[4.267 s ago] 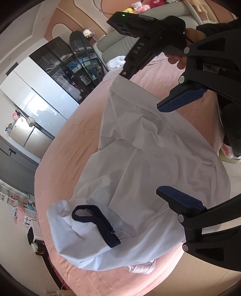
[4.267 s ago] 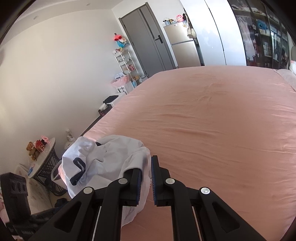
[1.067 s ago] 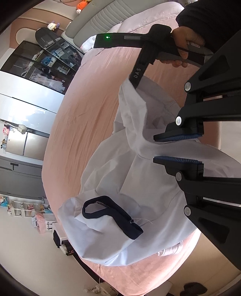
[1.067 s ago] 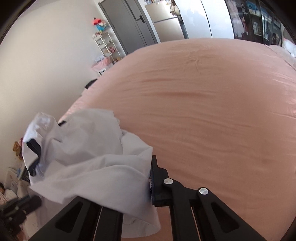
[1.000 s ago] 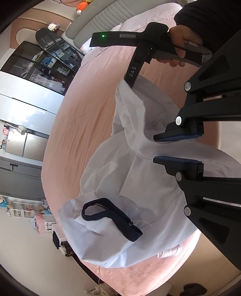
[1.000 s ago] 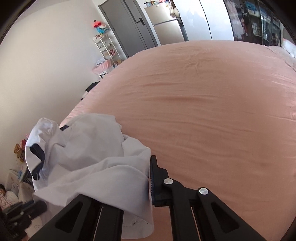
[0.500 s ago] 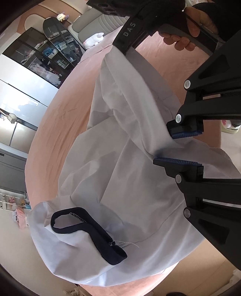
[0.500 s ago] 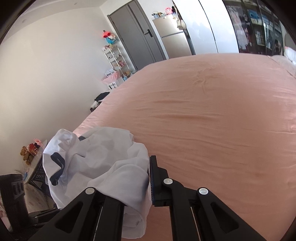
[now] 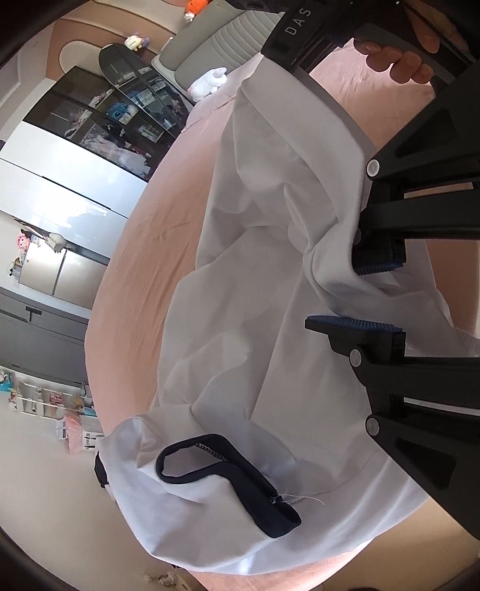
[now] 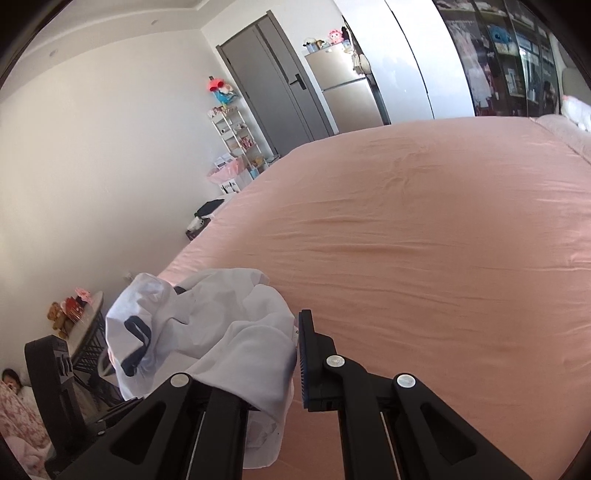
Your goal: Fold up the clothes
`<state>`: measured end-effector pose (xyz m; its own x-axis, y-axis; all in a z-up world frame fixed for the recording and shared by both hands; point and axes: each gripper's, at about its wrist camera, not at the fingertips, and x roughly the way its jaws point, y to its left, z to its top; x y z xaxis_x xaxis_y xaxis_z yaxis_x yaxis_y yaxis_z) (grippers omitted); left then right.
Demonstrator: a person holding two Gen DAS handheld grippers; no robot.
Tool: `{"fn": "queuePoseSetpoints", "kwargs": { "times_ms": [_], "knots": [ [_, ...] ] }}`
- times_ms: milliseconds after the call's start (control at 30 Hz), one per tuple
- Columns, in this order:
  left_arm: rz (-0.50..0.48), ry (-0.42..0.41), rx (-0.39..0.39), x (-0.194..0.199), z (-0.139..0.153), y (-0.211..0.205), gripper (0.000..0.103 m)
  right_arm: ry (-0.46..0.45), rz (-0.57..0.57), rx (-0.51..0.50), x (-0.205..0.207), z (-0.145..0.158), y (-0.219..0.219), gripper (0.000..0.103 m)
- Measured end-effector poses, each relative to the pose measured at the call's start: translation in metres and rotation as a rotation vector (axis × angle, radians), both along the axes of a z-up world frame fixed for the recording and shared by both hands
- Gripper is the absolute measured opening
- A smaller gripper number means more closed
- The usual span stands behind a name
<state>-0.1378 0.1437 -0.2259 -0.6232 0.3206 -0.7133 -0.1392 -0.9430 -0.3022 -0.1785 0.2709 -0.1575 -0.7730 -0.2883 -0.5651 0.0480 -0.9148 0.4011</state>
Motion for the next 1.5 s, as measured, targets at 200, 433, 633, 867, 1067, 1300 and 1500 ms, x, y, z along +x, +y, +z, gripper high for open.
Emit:
{"fn": "queuePoseSetpoints", "kwargs": {
  "times_ms": [200, 433, 633, 867, 1067, 1300, 1500],
  "knots": [
    [-0.011, -0.004, -0.009, -0.005, 0.001, 0.003, 0.015, -0.003, 0.007, -0.001, 0.001, 0.003, 0.001, 0.003],
    [-0.028, 0.063, -0.018, -0.012, 0.027, 0.008, 0.009, 0.015, -0.001, -0.004, 0.004, 0.011, 0.004, 0.003],
    [-0.049, 0.123, 0.032, -0.016, 0.056, 0.007, 0.008, 0.057, -0.034, 0.003, 0.009, 0.028, 0.016, 0.003],
    [-0.113, 0.195, 0.023, -0.016, 0.089, 0.027, 0.007, 0.115, -0.081, 0.002, 0.018, 0.053, 0.04, 0.003],
    [-0.175, 0.216, 0.073, -0.019, 0.112, 0.058, 0.007, 0.159, -0.137, 0.047, 0.029, 0.074, 0.06, 0.003],
    [-0.279, 0.263, 0.077, -0.019, 0.143, 0.117, 0.007, 0.201, -0.258, 0.015, 0.046, 0.091, 0.117, 0.003],
    [-0.376, 0.246, 0.071, -0.017, 0.144, 0.174, 0.007, 0.207, -0.37, -0.026, 0.069, 0.093, 0.177, 0.003]
  ]
}}
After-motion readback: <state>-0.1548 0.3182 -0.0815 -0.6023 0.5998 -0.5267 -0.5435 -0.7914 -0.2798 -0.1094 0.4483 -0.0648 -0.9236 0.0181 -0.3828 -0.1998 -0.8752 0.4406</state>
